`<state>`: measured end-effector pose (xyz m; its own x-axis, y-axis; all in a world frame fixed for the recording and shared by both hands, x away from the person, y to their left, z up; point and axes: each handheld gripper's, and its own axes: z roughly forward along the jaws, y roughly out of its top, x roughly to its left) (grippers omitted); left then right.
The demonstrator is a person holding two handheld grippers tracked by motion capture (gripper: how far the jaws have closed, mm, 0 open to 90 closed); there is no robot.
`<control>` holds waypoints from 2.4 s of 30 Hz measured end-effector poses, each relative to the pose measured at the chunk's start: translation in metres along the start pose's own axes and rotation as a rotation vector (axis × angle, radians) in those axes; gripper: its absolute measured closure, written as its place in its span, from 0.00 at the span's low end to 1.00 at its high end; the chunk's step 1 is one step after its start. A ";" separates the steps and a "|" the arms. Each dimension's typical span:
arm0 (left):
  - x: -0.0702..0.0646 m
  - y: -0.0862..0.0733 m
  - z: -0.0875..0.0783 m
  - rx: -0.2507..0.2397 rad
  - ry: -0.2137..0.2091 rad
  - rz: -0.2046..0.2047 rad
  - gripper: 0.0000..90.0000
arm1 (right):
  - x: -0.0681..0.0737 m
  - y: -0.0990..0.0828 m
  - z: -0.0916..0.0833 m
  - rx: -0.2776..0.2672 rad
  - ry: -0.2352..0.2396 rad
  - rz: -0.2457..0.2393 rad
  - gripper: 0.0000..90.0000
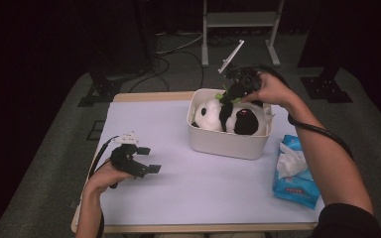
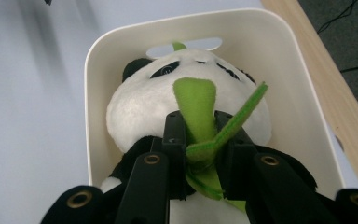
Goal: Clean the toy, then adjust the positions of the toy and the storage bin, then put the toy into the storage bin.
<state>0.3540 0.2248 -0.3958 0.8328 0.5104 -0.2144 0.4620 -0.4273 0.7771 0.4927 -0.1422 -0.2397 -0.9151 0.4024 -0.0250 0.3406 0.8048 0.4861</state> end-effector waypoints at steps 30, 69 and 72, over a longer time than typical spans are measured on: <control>-0.002 0.000 0.001 0.006 -0.004 0.006 0.09 | 0.002 -0.022 0.041 0.081 0.050 0.029 0.73; -0.010 0.006 0.007 0.022 -0.017 0.034 0.09 | 0.038 -0.109 -0.058 -0.124 0.038 0.120 0.52; -0.010 0.007 0.006 0.022 -0.011 0.037 0.09 | 0.039 -0.115 -0.060 -0.132 0.037 0.128 0.52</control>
<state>0.3507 0.2117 -0.3917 0.8529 0.4855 -0.1922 0.4371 -0.4626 0.7713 0.4044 -0.2454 -0.2445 -0.8740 0.4800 0.0754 0.4262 0.6827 0.5935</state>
